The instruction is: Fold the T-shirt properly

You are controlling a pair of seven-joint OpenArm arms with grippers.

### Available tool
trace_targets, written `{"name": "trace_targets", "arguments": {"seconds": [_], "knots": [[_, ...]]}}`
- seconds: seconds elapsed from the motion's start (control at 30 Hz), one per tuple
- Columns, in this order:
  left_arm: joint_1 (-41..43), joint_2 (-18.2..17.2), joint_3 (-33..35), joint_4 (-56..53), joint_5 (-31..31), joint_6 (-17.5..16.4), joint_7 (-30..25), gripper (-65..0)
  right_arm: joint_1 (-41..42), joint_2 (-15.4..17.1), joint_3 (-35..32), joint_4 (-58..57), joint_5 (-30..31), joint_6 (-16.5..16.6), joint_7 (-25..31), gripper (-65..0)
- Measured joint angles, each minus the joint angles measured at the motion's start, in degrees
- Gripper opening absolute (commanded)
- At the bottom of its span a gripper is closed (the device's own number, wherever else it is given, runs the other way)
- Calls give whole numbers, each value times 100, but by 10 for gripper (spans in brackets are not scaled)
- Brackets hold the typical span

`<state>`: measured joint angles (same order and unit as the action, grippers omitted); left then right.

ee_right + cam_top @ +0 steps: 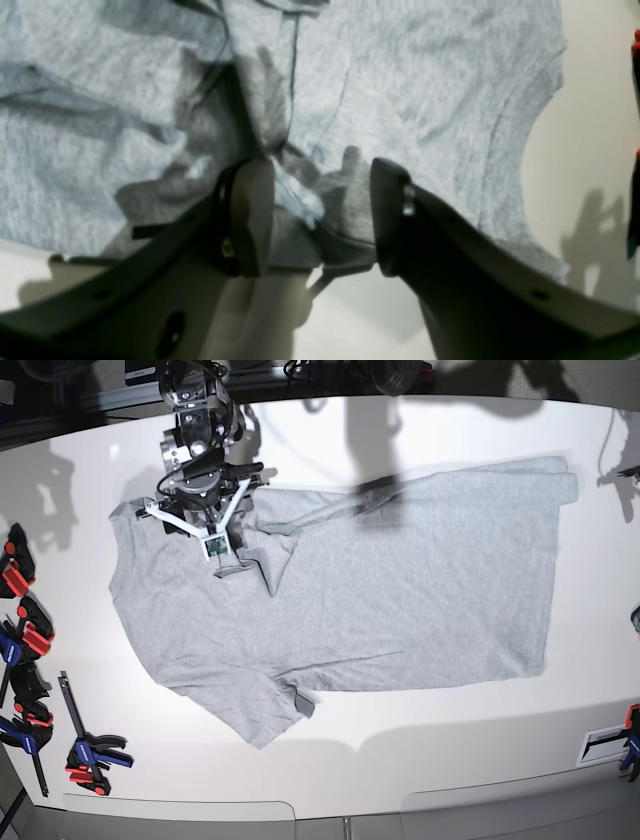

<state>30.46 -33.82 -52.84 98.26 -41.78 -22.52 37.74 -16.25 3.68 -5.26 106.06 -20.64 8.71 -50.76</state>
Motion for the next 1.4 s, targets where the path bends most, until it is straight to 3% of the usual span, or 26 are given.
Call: {"name": "trace_targets", "arguments": {"seconds": [0.1, 0.2, 0.57, 0.7, 0.8, 0.83, 1.07, 1.23, 1.4], "knots": [[0, 0, 0, 0, 0, 0, 2, -420, -9, 0, 0, 0, 2, 0, 0, -424], [0, 0, 0, 0, 0, -2, 0, -420, 4, 0, 0, 0, 4, 0, 2, -650], [0, 0, 0, 0, 0, 0, 0, -420, 522, 0, 0, 0, -170, 0, 37, -650], [0, 0, 0, 0, 0, 0, 2, -420, 557, 0, 0, 0, 28, 0, -101, -650], [0, 0, 0, 0, 0, 0, 2, -420, 505, -2, 0, 0, 245, 107, -479, -436], [0, 2, 0, 0, 0, 0, 2, -420, 461, 0, 0, 0, 267, 192, -474, -399], [0, 0, 0, 0, 0, 0, 0, -420, 107, 11, -2, -2, 960, 754, -323, -393], [0, 0, 0, 0, 0, 0, 0, -420, 166, 61, 0, -22, 437, 516, -299, -393], [-2, 0, 0, 0, 0, 0, 2, -420, 168, 245, 0, -72, 289, 433, -219, -393]]}}
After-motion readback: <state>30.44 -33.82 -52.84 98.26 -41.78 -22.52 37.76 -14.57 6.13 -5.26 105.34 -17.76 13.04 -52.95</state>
